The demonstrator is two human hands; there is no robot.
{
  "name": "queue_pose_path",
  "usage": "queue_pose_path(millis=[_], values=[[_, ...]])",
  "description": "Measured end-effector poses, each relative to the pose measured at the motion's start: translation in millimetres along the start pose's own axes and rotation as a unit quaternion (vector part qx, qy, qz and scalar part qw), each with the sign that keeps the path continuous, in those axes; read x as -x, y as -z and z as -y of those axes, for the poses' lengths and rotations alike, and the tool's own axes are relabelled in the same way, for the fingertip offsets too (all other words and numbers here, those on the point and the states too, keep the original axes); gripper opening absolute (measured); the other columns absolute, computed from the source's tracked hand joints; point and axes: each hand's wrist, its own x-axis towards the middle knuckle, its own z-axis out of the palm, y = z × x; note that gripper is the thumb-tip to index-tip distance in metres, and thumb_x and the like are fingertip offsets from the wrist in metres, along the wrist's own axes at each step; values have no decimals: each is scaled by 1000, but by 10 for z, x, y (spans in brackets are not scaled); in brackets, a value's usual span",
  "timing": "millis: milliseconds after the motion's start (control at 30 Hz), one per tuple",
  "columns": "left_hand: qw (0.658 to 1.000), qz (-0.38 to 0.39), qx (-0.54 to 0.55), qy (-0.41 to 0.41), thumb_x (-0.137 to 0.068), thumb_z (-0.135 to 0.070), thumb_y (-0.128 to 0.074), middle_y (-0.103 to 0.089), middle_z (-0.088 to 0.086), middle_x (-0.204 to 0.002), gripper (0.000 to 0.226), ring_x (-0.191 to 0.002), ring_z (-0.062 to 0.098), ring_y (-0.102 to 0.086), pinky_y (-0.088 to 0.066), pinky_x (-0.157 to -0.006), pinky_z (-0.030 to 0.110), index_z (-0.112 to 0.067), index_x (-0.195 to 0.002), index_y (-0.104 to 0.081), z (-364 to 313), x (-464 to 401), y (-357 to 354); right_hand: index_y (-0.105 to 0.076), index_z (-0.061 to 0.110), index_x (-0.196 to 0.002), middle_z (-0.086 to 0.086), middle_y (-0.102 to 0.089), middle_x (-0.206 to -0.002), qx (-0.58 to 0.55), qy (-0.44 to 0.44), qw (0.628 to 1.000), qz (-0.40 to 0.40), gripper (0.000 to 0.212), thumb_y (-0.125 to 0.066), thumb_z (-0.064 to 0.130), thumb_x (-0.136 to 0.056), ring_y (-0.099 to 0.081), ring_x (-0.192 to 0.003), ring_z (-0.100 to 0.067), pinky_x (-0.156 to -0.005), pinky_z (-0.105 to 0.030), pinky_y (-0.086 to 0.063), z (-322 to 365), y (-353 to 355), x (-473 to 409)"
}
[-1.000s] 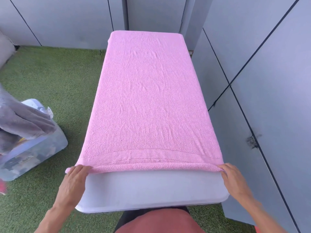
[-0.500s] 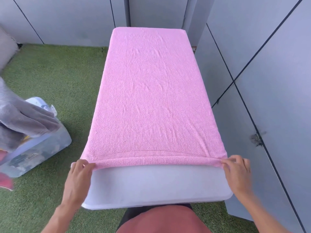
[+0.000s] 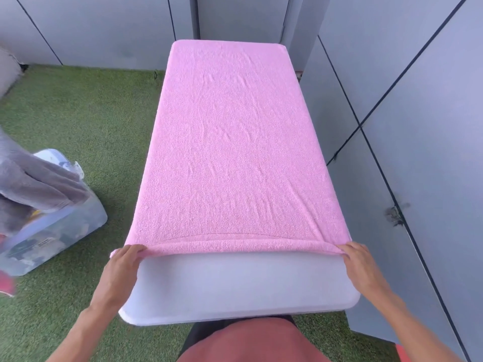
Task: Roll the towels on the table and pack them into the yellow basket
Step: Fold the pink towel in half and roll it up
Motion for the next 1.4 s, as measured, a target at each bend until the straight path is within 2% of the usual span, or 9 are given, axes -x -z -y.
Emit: queue_pose_path(millis=[167, 233, 333, 433, 567, 733, 900, 1233, 1400], values=[[988, 132, 81, 25, -84, -13, -71, -72, -10, -89, 21, -82, 9, -67, -49, -75, 29, -31, -95, -70, 206, -155, 293, -69, 18, -102, 0, -69, -97, -131, -52, 985, 95, 21, -62, 4, -88, -62, -94, -20, -74, -20, -41, -45, 272, -20], [983, 138, 109, 55, -79, -20, -77, -72, -9, -82, 17, -77, 10, -67, -51, -71, 28, -33, -85, -67, 173, -283, 332, -65, 25, -95, 0, -69, -90, -212, -100, 967, 98, 25, -67, 3, -83, -64, -91, -20, -76, -25, -46, -44, 328, -133], [987, 105, 98, 69, -73, -24, -82, -66, -1, -82, 16, -74, 15, -62, -47, -64, 25, -23, -78, -66, 139, -427, 281, -62, 27, -88, -6, -68, -90, -240, -156, 957, 51, 31, -67, -2, -78, -64, -90, -25, -83, -40, -50, -13, 288, -248], [997, 33, 50, 48, -73, -22, -81, -54, 1, -84, 11, -82, 23, -51, -39, -71, 32, -21, -74, -70, 141, -365, 201, -62, 29, -74, -5, -65, -89, -154, -111, 981, -34, 39, -63, -10, -76, -60, -90, -25, -84, -36, -43, 39, 180, -206], [993, -68, -82, -47, -76, -5, -76, -55, 8, -95, 19, -86, 29, -48, -49, -72, 45, -7, -94, -71, 50, -3, -45, -73, 10, -97, -6, -56, -97, 17, -15, 994, -111, 36, -59, -17, -78, -44, -94, -28, -85, -37, -45, 166, -84, 124], [991, -65, -93, -64, -78, 0, -70, -48, 17, -120, 49, -110, 38, -49, -52, -87, 52, 1, -124, -53, -37, 206, -278, -54, 6, -128, -5, -48, -121, -175, -7, 979, -101, 40, -52, -7, -91, -42, -115, -13, -104, -30, -33, 299, -173, 240], [995, -55, -76, -40, -78, 9, -66, -55, 18, -117, 38, -106, 40, -55, -54, -76, 52, 0, -115, -59, -58, 19, -218, -64, 9, -99, -4, -54, -106, -175, 15, 974, -144, 18, -64, -2, -85, -46, -104, -14, -93, -17, -30, 257, -58, 64], [995, -57, -79, -11, -84, 3, -63, -61, 6, -110, 30, -100, 33, -57, -52, -63, 47, -9, -111, -63, -35, 13, -186, -69, 7, -105, -3, -65, -99, -49, 93, 994, -23, 26, -68, -3, -81, -54, -97, -21, -90, -27, -35, -6, 35, -34], [998, -29, -54, 0, -86, -2, -63, -66, 4, -108, 27, -95, 32, -61, -50, -67, 43, -13, -110, -66, -15, 62, -77, -69, 17, -102, 1, -69, -97, -109, 40, 986, 122, 20, -64, 5, -87, -64, -93, -19, -85, -30, -46, -27, 287, -194]])
